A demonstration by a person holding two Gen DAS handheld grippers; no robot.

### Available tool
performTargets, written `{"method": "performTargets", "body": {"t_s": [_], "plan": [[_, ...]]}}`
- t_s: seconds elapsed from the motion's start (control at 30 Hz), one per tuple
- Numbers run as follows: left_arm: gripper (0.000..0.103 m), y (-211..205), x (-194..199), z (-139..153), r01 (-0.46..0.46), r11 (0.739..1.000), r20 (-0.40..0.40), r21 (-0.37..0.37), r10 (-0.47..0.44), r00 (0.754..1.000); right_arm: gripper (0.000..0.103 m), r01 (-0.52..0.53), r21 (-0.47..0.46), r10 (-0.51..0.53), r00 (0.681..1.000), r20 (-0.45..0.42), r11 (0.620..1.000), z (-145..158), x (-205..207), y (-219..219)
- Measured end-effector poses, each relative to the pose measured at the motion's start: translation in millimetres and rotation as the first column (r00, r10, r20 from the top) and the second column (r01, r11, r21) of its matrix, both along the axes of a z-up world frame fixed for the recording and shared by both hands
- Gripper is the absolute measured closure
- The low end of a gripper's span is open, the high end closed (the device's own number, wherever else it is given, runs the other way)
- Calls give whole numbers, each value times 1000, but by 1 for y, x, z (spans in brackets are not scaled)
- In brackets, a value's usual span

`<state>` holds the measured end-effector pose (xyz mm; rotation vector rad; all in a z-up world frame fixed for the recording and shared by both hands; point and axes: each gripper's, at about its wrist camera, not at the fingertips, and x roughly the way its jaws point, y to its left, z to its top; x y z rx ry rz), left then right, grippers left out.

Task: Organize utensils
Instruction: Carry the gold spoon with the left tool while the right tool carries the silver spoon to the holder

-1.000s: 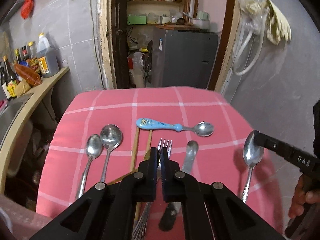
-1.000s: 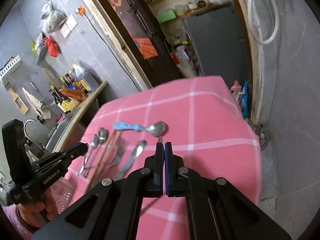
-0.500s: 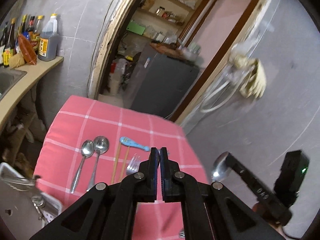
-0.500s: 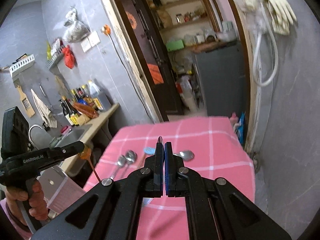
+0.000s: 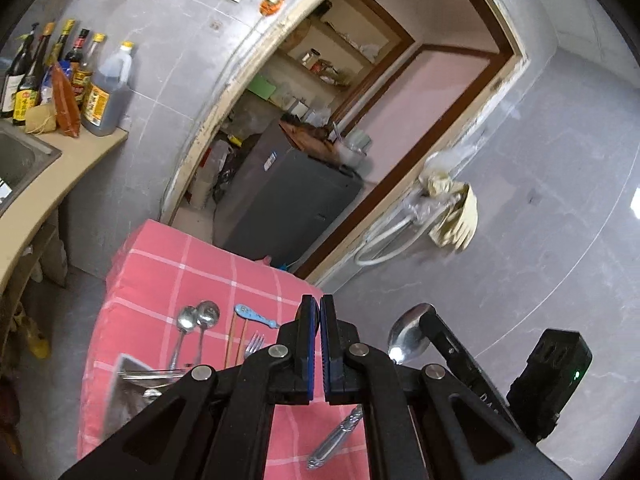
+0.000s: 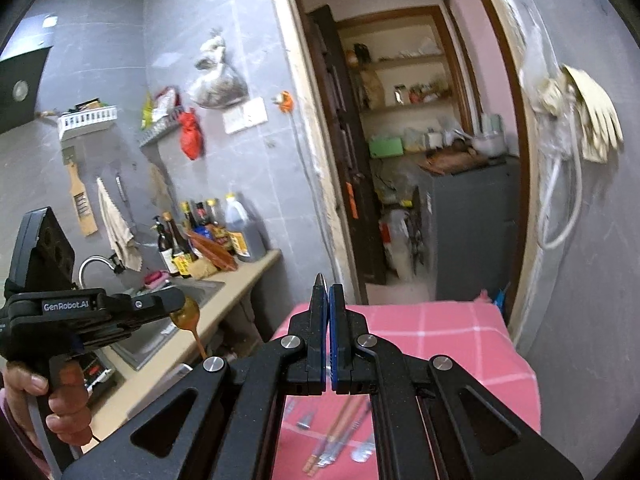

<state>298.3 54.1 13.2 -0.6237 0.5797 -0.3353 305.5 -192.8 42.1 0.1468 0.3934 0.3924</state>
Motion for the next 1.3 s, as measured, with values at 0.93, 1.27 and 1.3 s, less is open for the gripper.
{"method": "performTargets", "body": {"t_s": [0.93,1.27,1.3], "plan": [[100,69,-41,-54,27,997,-39,-77,-30,999,101,-65,-212,78,996,53,975,-40,-36,117],[100,75,-47,-80,39,998,-100,-58,-45,994,100,-117,-211,112,993,-34,970,-67,-43,116],[100,75,-47,-81,42,998,-102,-52,-47,994,100,-121,-210,116,993,-38,970,-68,-43,116]]}}
